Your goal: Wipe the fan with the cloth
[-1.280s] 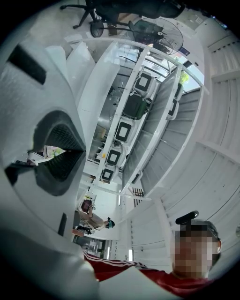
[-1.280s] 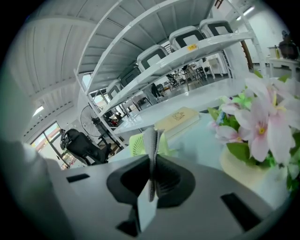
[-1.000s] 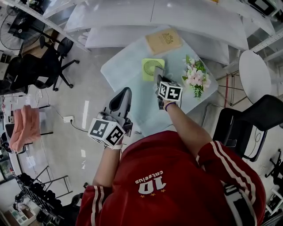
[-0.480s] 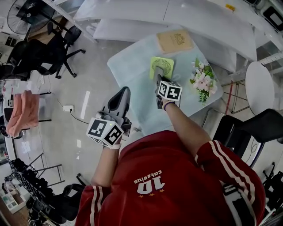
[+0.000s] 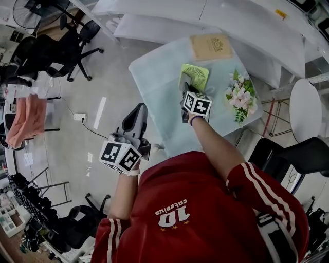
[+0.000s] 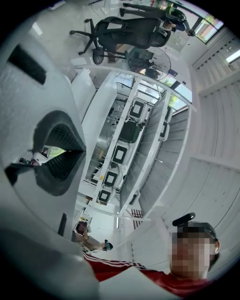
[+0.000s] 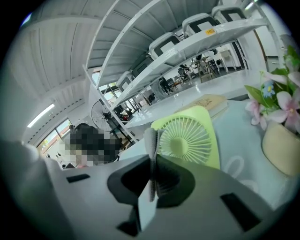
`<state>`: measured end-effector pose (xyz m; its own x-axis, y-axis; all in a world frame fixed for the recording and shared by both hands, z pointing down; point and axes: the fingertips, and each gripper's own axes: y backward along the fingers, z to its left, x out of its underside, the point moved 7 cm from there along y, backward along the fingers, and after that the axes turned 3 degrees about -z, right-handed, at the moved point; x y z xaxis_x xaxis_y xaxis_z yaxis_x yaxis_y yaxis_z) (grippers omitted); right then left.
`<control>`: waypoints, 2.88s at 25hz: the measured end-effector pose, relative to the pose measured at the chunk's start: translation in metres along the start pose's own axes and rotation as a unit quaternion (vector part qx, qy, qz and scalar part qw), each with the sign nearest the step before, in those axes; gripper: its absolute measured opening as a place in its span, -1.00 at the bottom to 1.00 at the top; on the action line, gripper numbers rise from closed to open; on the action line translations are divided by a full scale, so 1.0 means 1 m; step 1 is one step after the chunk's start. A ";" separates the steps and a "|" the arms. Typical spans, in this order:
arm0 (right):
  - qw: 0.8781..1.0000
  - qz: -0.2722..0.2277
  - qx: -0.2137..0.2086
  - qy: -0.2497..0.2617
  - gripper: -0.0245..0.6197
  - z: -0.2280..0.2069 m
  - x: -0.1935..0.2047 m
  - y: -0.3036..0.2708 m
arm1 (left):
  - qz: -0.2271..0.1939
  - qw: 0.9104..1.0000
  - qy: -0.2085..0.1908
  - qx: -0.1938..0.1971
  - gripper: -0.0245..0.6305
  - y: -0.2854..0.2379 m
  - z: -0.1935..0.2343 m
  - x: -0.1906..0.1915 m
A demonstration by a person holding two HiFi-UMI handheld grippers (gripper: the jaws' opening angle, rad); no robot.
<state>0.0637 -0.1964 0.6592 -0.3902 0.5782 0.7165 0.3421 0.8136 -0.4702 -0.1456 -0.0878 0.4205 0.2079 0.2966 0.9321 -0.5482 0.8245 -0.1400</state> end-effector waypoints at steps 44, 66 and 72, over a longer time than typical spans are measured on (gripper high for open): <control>1.000 0.001 0.022 0.018 -0.89 -0.021 0.002 0.000 | 0.009 1.000 -0.011 0.004 -0.91 0.004 -0.011 -0.001; 0.999 -0.014 0.048 -0.008 -0.89 -0.042 -0.002 0.019 | 0.017 0.999 -0.011 0.035 -0.91 -0.015 -0.024 0.007; 0.998 -0.015 0.055 -0.014 -0.89 -0.048 -0.002 0.024 | 0.019 0.999 -0.014 0.048 -0.91 -0.024 -0.029 0.006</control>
<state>0.1140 -0.1806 0.6714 -0.4227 0.5541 0.7172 0.2353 0.8313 -0.5035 -0.1075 -0.0914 0.4195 0.1646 0.3117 0.9358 -0.6311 0.7624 -0.1429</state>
